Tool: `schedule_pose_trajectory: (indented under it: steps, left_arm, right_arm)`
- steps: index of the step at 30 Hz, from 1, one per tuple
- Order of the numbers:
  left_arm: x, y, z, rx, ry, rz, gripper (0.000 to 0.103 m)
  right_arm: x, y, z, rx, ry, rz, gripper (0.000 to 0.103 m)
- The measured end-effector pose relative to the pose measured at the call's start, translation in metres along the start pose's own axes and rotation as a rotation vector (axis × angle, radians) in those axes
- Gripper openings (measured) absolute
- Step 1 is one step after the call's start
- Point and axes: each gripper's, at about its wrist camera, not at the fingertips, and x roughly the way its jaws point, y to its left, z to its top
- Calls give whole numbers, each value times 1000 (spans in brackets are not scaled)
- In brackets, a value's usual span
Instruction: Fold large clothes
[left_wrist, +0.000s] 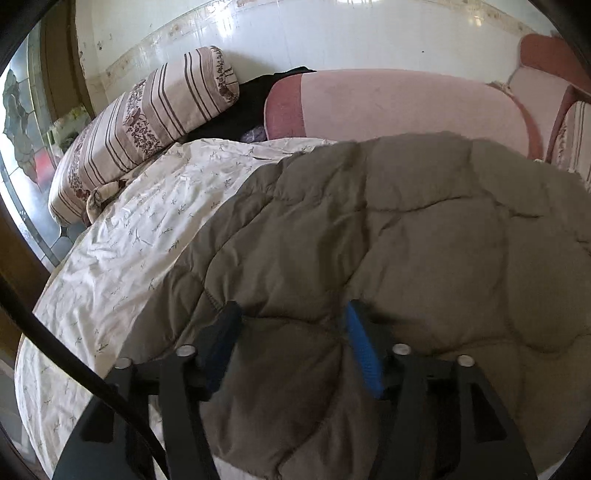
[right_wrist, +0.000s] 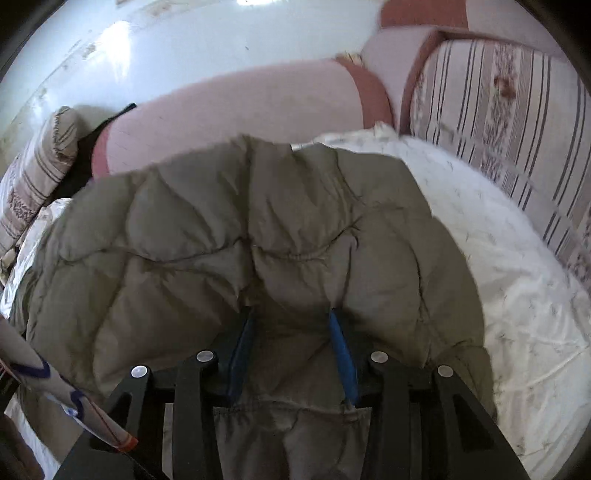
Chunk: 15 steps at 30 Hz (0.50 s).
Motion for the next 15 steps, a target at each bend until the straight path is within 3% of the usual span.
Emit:
schedule_pose_trajectory:
  steps: [9,13,15]
  left_arm:
    - [5,-8,0,-11,-8,31,60]
    - [-12,-7,1,-19,-36,32,56]
    - [-29,-8,0,-29,-61,-8,56]
  right_arm:
    - [0,-3,4,-13,17,-17,45]
    - [-33,1,0,2,-30,24,46]
    - [-55,11,-2,-42,-74,27,47]
